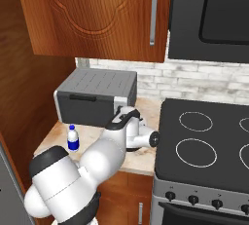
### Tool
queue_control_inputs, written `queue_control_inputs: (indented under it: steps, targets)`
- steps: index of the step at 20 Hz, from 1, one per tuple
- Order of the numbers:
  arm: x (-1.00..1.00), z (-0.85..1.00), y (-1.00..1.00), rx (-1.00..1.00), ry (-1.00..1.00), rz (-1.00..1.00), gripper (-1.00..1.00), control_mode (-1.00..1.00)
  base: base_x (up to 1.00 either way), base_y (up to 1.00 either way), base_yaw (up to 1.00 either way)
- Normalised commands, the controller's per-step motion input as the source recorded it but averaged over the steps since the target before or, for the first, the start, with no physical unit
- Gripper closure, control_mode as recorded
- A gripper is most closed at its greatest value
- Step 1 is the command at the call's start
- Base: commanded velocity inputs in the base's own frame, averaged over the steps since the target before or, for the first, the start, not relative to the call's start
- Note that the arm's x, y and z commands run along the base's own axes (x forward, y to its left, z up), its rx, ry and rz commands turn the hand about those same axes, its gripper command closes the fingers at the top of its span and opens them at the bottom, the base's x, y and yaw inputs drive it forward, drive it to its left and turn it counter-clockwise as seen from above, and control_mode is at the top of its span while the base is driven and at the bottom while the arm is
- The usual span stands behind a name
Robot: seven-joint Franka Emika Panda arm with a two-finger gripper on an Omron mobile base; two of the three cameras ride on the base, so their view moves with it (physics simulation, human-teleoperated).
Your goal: Take the bottled waters from the counter and place them in the freezer to freeze. Close the freezer door after placing the bottles.
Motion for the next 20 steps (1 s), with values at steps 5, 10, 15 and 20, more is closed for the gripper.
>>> queue_control_inputs:
  steps: [5,10,15,20]
  targets:
    - [0.0,-0.07,0.0,0.0,0.0,0.01,-1.0,-1.0,0.0,0.0,0.0]
    - [0.0,-0.04,0.06,0.0,0.0,0.0,-1.0,-1.0,0.0,0.0,0.0]
    - [0.0,0.0,0.14,0.0,0.0,0.0,-1.0,-1.0,0.0,0.0,0.0]
    - [0.0,0.0,0.07,0.0,0.0,0.0,-1.0,-1.0,0.0,0.0,0.0]
